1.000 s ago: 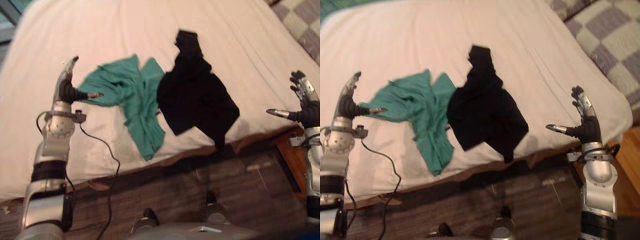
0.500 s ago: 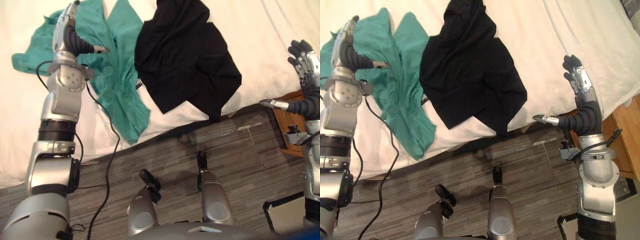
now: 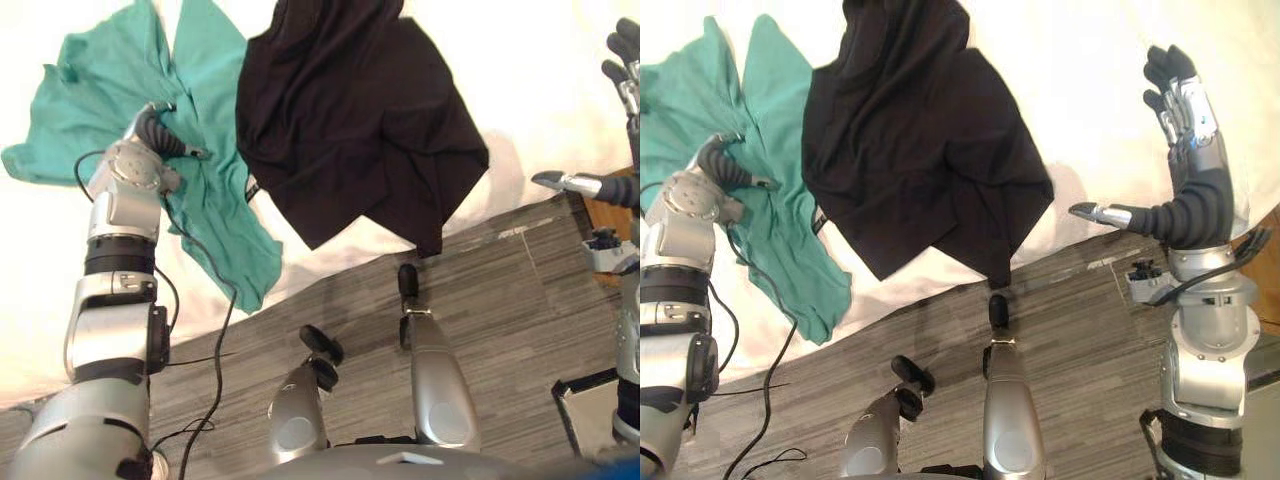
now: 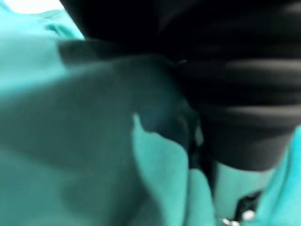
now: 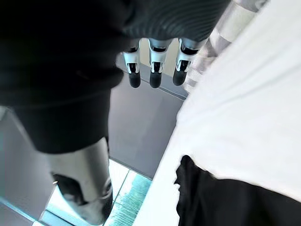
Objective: Tidy the bed and pick cloth on bed and put in laundry
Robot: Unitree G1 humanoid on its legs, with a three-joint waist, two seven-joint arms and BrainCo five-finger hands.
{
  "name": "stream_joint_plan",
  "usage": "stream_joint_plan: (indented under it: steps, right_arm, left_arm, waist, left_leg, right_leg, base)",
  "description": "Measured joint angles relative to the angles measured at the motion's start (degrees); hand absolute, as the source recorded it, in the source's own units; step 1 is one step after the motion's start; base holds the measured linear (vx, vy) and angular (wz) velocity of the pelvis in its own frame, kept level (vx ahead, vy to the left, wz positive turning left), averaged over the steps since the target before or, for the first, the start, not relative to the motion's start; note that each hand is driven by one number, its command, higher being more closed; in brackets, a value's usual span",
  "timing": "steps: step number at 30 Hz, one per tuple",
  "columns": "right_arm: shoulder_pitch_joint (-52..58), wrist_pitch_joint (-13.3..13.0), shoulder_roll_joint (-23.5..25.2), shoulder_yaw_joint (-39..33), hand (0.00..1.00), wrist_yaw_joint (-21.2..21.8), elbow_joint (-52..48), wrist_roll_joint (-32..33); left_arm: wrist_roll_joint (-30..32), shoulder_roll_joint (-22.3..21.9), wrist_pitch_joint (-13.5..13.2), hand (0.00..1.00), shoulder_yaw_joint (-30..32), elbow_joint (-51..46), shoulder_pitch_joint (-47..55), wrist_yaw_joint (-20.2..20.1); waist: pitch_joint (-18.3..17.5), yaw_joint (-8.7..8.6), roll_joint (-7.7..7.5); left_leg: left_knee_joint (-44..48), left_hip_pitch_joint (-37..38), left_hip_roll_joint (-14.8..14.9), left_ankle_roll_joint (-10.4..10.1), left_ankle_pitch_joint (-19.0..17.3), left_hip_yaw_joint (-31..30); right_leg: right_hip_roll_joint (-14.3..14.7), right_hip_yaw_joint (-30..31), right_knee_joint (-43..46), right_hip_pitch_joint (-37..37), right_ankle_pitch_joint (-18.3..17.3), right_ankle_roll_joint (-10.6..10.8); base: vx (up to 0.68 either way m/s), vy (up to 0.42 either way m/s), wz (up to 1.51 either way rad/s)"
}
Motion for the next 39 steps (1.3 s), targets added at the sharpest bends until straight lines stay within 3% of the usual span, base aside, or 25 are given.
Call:
stream_joint_plan:
  steps: [2,4,5,7,8,10,11,12,13,14,17,19,24,25,26,27,28,29,31,32,33,35,39]
  right_arm:
    - [-1.1,0.32,-1.74,2.48,0.0,-0.03,-0.29,-3.12]
    - [-4.03,2.95,-2.08,7.81,0.0,-0.04,-0.61,-7.6]
    - [-4.63,3.48,-2.08,8.93,0.0,-0.03,-0.61,-8.42]
    - [-6.38,5.96,-2.08,13.06,0.0,-0.27,-0.9,-12.47]
    - [-7.47,8.21,-2.09,15.71,0.0,-0.71,-0.97,-17.99]
    - [-7.76,10.88,-2.15,17.95,0.0,-1.02,-0.93,-23.11]
    - [-8.11,12.07,-2.13,19.31,0.0,-1.19,-0.28,-25.51]
    - [-9.6,13.17,-2.37,21.06,0.0,-1.24,1.8,-27.84]
    - [-11.23,14.49,-2.98,21.86,0.0,-1.26,4.11,-30.95]
    - [-12.1,15.3,-2.82,22.02,0.0,-1.45,5.7,-32.97]
    - [-15.86,18.55,-2.62,23.59,0.0,-2.66,14.15,-38.55]
    - [-19.46,20.51,-2.6,24.21,0.0,-3.04,20.78,-40.98]
    - [-30.58,24.62,-2.82,26.26,0.0,-4.76,37.11,-43.15]
    - [-32.12,26.04,-4.11,27.49,0.0,-4.72,41.11,-44.09]
    - [-32.03,26.3,-5.15,27.67,0.0,-4.64,42.46,-44.56]
    - [-32.5,26.78,-5.47,27.66,0.0,-4.1,44.92,-44.61]
    - [-32.3,27.2,-5.46,27.64,0.0,-3.96,46.04,-44.63]
    - [-33.11,27.36,-5.96,27.77,0.0,-3.54,46.18,-44.77]
    - [-36.49,27.35,-5.95,28.37,0.0,-2.34,47.91,-44.65]
    - [-37.43,27.31,-5.84,28.51,1.0,-1.51,49.07,-44.53]
    - [-37.4,27.31,-5.08,28.01,1.0,-0.91,49.98,-44.39]
    - [-36.85,27.31,-2.21,24.4,1.0,-0.69,51.84,-44.13]
    - [-36.09,27.31,1.03,16.83,1.0,-1.41,56.6,-41.46]
  left_arm:
    - [-0.26,-0.09,-3.52,1.0,0.0,-0.06,1.65,0.0]
    - [-2.52,-0.29,-8.49,1.0,0.0,-0.19,3.84,0.04]
    - [-3.07,-0.36,-9.43,1.0,0.0,-0.2,4.53,0.04]
    - [-7.57,-0.77,-13.86,1.0,0.0,-0.2,7.81,0.25]
    - [-12.25,-1.47,-17.13,1.0,-0.01,-0.2,10.37,0.26]
    - [-17.09,-3.2,-20.26,1.0,-0.06,-0.2,12.58,0.0]
    - [-19.84,-3.85,-21.68,1.0,-0.05,-0.23,13.68,-0.56]
    - [-22.21,-5.06,-23.0,1.0,-0.04,-0.32,15.25,-1.35]
    - [-23.79,-6.63,-24.34,1.0,-0.03,-1.03,16.42,-2.77]
    - [-24.8,-7.28,-25.1,1.0,-0.03,-2.12,17.09,-3.62]
    - [-25.66,-9.7,-27.59,1.0,-0.01,-6.13,18.6,-6.98]
    - [-25.44,-12.29,-27.72,1.0,-0.15,-10.53,20.81,-9.77]
    - [-25.44,-14.05,-27.29,1.0,-0.22,-18.9,25.83,-15.26]
    - [-25.42,-14.54,-25.71,1.0,-0.47,-21.51,26.64,-17.11]
    - [-25.41,-14.54,-24.72,1.0,-0.64,-23.05,26.85,-18.48]
    - [-25.52,-13.79,-23.65,1.0,-0.66,-24.72,27.0,-20.27]
    - [-25.76,-13.43,-22.59,1.0,-0.7,-25.36,27.01,-21.31]
    - [-26.78,-13.84,-20.4,1.0,-0.37,-26.85,28.43,-21.89]
    - [-27.23,-10.54,-15.95,1.0,-0.62,-31.3,31.52,-24.14]
    - [-27.23,-8.75,-12.9,1.0,-1.14,-33.27,32.86,-26.46]
    - [-27.23,-7.77,-10.76,1.0,-1.73,-34.85,34.28,-27.83]
    - [-27.22,-7.27,-9.28,1.0,-2.59,-37.5,36.95,-28.85]
    - [-26.96,-8.21,-7.71,1.0,-5.0,-37.48,37.88,-30.6]
  waist:
    - [-0.16,0.18,0.23]
    - [-0.21,0.48,0.31]
    - [-0.22,0.56,0.32]
    - [-0.33,0.78,0.46]
    - [-0.35,1.06,0.45]
    - [-0.5,2.07,0.14]
    - [-0.35,2.55,-0.66]
    - [-0.94,3.19,-0.59]
    - [-1.8,4.4,0.79]
    - [-2.21,5.3,1.05]
    - [-2.45,6.22,-0.76]
    - [-2.63,8.48,-1.24]
    - [-2.64,11.48,-1.05]
    - [-2.26,11.71,-0.28]
    - [-2.11,12.15,0.6]
    - [-1.69,13.52,0.38]
    - [-1.92,13.43,-0.78]
    - [-1.97,13.43,-0.26]
    - [-1.92,13.27,0.08]
    - [-1.97,13.48,0.36]
    - [-2.2,13.42,0.87]
    - [-2.31,13.28,1.02]
    - [-3.02,14.08,-0.41]
  left_leg:
    - [-0.4,0.56,-0.97,-0.01,0.0,-0.08]
    - [-0.55,1.25,-1.83,-0.02,0.0,-0.34]
    - [-0.54,1.47,-1.92,-0.02,0.0,-0.37]
    - [-0.02,2.02,-1.97,-0.02,0.0,-1.11]
    - [0.86,2.22,-1.78,-0.02,0.0,-2.03]
    - [4.38,1.08,-1.18,-0.04,0.0,-3.17]
    - [7.25,-0.77,-0.59,-0.49,-1.71,-3.71]
    - [3.68,-1.13,-1.09,-0.16,-3.62,-4.01]
    - [-2.64,-1.38,-0.98,0.67,0.89,-4.88]
    - [-3.06,-1.54,-0.52,0.48,1.14,-4.53]
    - [-4.25,-2.18,-1.86,0.54,1.11,-7.26]
    - [-4.24,-3.03,-1.85,0.54,1.11,-8.93]
    - [-3.2,-5.82,-1.62,0.56,1.13,-11.42]
    - [-2.99,-6.12,-0.89,0.68,1.21,-12.56]
    - [-2.99,-6.77,0.07,0.66,1.21,-13.38]
    - [-2.8,-6.94,0.96,0.62,1.22,-13.31]
    - [-2.37,-7.24,0.0,0.34,1.03,-13.19]
    - [-0.73,-8.64,0.12,-1.02,-0.02,-12.98]
    - [-3.56,-9.45,-0.63,-1.73,1.12,-12.6]
    - [-5.77,-9.82,-1.46,-0.69,3.38,-12.21]
    - [-6.06,-9.57,-1.58,-0.29,3.8,-11.2]
    - [-6.59,-9.14,-1.78,-0.21,3.86,-12.45]
    - [-6.26,-8.46,-2.03,-0.17,3.25,-12.72]
  right_leg:
    - [-0.75,0.01,0.37,0.03,0.29,0.46]
    - [-1.8,-0.08,0.01,0.73,0.53,0.82]
    - [-1.91,-0.11,-0.06,1.02,0.57,0.88]
    - [-2.33,-0.48,-0.62,2.53,0.77,1.19]
    - [-2.77,-1.74,-0.89,3.77,0.77,1.19]
    - [-3.61,-2.45,-1.29,5.05,0.78,1.18]
    - [-4.54,-2.98,-1.7,5.85,0.79,1.16]
    - [-4.71,-3.47,-1.69,5.92,0.8,1.18]
    - [-3.84,-4.42,-1.55,6.02,0.68,1.36]
    - [-3.56,-4.94,-1.45,6.12,0.32,1.88]
    - [-5.19,-8.12,-1.58,7.37,0.33,2.32]
    - [-5.58,-10.06,-1.62,8.03,0.33,2.31]
    - [-5.86,-13.1,0.11,7.19,-0.26,2.25]
    - [-6.2,-13.2,7.56,2.29,-1.55,2.23]
    - [-4.71,-12.75,7.07,0.6,-4.3,2.82]
    - [-1.34,-12.51,-5.51,2.19,-3.22,2.82]
    - [-0.73,-12.22,-14.4,3.57,2.53,2.85]
    - [0.15,-13.04,-19.32,4.83,7.04,-0.24]
    - [0.39,-13.09,-19.52,4.62,7.77,-0.72]
    - [0.85,-12.93,-19.48,4.9,7.74,-0.68]
    - [0.85,-13.06,-19.28,5.11,7.61,-0.51]
    - [0.87,-13.7,-17.9,4.96,7.26,-0.04]
    - [0.06,-14.23,-16.03,5.59,6.39,0.33]
  base:
    - [0.05,0.117,0.02]
    - [0.04,0.112,0.09]
    - [0.04,0.093,0.08]
    - [0.06,0.08,0.13]
    - [0.07,0.06,0.19]
    - [0.08,0.044,0.29]
    - [0.08,0.063,0.32]
    - [0.07,0.088,0.16]
    - [0.06,0.119,-0.05]
    - [0.1,0.16,0.19]
    - [0.1,0.114,0.57]
    - [0.09,0.061,0.44]
    - [0.11,0.002,0.27]
    - [0.13,-0.08,0.23]
    - [0.08,-0.187,0.19]
    - [0.06,-0.215,0.33]
    - [0.12,-0.258,0.46]
    - [0.13,-0.129,0.37]
    - [0.08,-0.036,-0.04]
    - [0.02,0.02,-0.14]
    - [0.03,0.03,-0.06]
    - [0.04,0.036,0.16]
    - [-0.01,0.061,0.2]
